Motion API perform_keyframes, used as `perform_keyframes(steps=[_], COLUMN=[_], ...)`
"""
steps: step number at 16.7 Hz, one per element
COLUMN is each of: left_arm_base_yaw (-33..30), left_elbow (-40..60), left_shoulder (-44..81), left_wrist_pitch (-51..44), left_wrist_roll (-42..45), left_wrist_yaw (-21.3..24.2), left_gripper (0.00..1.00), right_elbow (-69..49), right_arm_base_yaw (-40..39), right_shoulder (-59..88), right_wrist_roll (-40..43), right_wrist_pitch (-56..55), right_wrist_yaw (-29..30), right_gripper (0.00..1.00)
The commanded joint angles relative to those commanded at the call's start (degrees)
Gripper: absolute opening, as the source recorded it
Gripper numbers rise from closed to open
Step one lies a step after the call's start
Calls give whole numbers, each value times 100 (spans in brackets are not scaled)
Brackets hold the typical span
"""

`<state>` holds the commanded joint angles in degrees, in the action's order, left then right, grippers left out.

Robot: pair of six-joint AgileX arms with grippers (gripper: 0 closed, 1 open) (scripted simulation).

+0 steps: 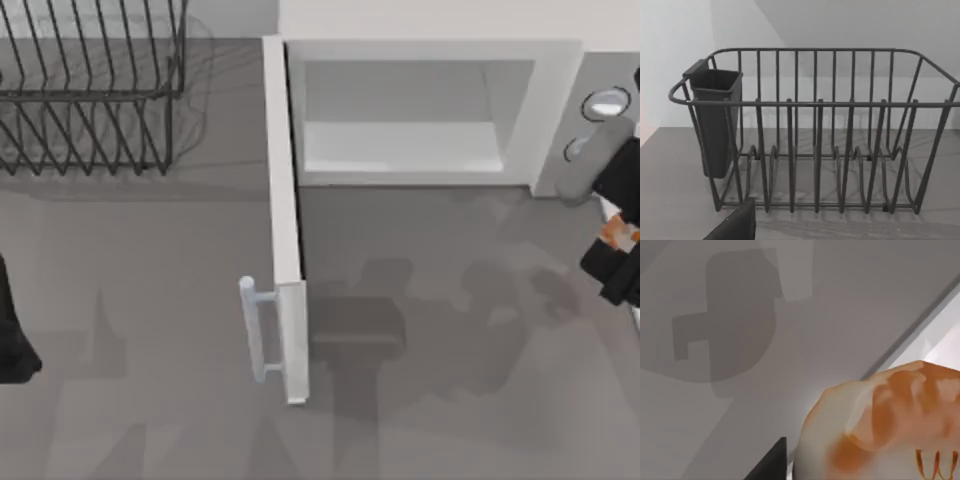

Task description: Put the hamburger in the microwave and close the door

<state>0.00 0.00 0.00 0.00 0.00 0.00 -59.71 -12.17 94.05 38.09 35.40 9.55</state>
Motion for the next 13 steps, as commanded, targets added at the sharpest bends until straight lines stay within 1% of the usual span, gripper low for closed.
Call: perform_keyframes(steps=[8, 11, 13], left_arm_base_yaw=[0, 0, 0], left_elbow=[0, 0, 0], left_shoulder=[0, 0, 0], left_wrist_pitch=[0, 0, 0], left_wrist_roll=[0, 0, 0], left_wrist_yaw=[0, 0, 0], left_gripper=[100, 100, 100], right_elbow=[-966, -1239, -1370], right_arm_base_yaw=[-1242, -1625, -1819], right_shoulder=[2393, 3101, 3454], right_wrist_roll=[-3097, -4094, -4613], right_wrist_pitch=[-4267, -5569, -6231], right_wrist_yaw=[1368, 1793, 2010], right_gripper=[0, 0, 0])
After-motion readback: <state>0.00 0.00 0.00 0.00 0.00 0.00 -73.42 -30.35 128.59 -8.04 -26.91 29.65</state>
